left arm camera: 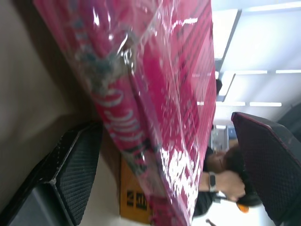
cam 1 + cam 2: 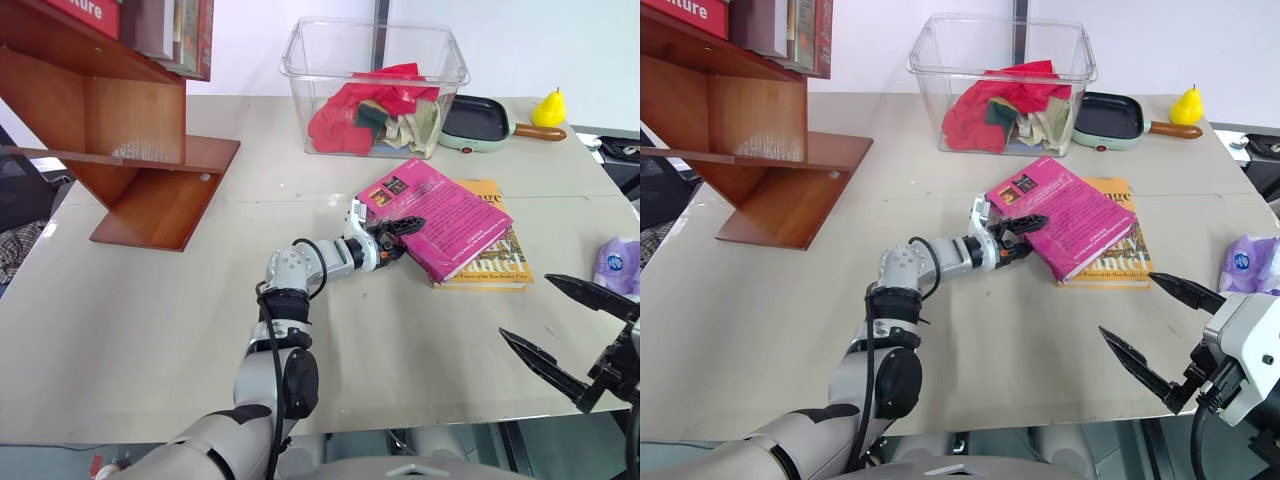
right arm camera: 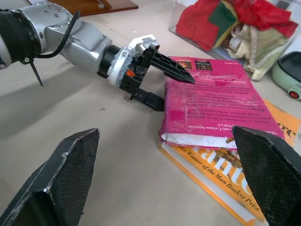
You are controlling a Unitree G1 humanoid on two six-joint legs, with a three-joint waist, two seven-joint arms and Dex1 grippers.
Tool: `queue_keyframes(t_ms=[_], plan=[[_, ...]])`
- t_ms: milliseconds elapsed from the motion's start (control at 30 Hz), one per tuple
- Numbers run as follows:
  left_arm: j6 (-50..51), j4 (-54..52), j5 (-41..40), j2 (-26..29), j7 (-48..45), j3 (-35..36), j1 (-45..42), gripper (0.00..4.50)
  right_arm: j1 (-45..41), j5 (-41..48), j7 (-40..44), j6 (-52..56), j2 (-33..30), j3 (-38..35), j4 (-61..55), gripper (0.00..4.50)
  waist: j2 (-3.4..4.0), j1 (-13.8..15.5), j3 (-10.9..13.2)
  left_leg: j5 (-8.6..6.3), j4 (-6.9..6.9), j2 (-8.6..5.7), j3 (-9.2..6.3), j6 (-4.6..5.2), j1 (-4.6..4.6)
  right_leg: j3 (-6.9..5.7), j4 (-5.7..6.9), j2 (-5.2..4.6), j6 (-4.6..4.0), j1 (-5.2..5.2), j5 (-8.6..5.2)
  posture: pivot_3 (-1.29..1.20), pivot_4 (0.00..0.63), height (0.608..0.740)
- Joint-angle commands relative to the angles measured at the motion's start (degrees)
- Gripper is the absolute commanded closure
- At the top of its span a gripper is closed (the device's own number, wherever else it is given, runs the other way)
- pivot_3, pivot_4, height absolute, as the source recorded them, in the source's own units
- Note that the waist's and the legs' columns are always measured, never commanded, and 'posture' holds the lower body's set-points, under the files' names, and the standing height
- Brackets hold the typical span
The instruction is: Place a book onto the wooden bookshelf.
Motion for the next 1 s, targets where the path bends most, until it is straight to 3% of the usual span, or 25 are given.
queue_keyframes(t_ms=[33,133,267,400,600,767,867,1000], plan=[[-5.0,2.1,1.9,-1.6,-1.3,0.7,0.7,0.00,2.0,-0.8,-2.0,-3.3,-1.1,0.9,-1.0,0.04,-0.01,0.1,0.0,0.00,0.00,-0.01,0.00,0.00,0.01,0.00,0.00,0.00,0.00,0.00,0.00,0.00,0.150,0.740],[-9.6,6.1,2.0,-2.8,-1.1,2.8,-0.3,0.00,3.6,-0.7,-2.6,-4.9,-1.3,0.9,-1.0,0.04,0.00,0.1,-0.1,0.00,-0.01,0.00,-0.02,0.00,0.01,-0.01,0.00,0.01,0.00,0.00,0.00,0.00,0.150,0.740],[-14.4,12.1,2.2,-3.1,-3.1,4.0,-1.5,1.74,4.8,-0.7,-3.1,-6.1,-1.3,0.9,-1.0,0.00,-0.04,-0.2,-0.2,0.00,-0.05,0.01,-0.01,0.00,0.02,0.00,0.00,0.03,0.00,-0.01,-0.01,0.00,0.150,0.740],[-17.8,17.9,2.0,-2.6,-5.2,5.2,-2.8,3.77,5.2,-1.3,-3.3,-6.4,-1.3,1.7,-1.0,0.00,-0.01,-0.2,-0.5,-0.01,-0.07,0.02,-0.01,0.00,0.08,-0.01,0.00,0.03,0.00,0.01,-0.01,0.00,0.150,0.740],[-14.9,11.2,3.0,0.4,-11.7,2.4,-1.7,3.83,4.7,-1.0,-3.4,-6.7,-2.0,2.2,-1.0,0.00,0.06,-0.7,-0.6,-0.02,-0.07,0.01,-0.02,-0.03,0.18,-0.02,0.00,0.00,0.00,0.04,0.00,0.00,0.150,0.740],[-14.4,-13.6,7.2,7.8,-21.1,-8.0,1.3,3.83,-0.7,1.4,-3.4,-4.9,-3.3,3.2,-1.0,0.00,-0.28,-1.6,-0.2,-0.01,-0.10,0.07,-0.04,-0.02,0.06,-0.02,0.05,0.06,-0.02,-0.07,0.02,0.00,0.150,0.740],[-18.7,-30.9,10.7,16.8,-31.2,-15.1,2.8,3.83,-7.4,3.0,-3.8,-2.3,-4.4,6.0,-0.6,0.00,-0.33,-1.5,0.0,-0.01,-0.16,0.16,-0.05,-0.03,-0.47,0.05,0.03,0.19,-0.30,-0.60,0.17,0.00,0.150,0.740],[-42.2,-41.7,25.2,31.9,-45.2,-18.6,4.5,3.83,-18.7,3.5,-1.4,0.1,-6.2,11.7,4.2,0.00,-0.18,-0.5,-0.1,-0.01,-0.20,0.10,-0.04,-0.03,-0.71,0.09,-0.07,0.14,-0.30,-0.74,0.15,0.00,0.150,0.740]])
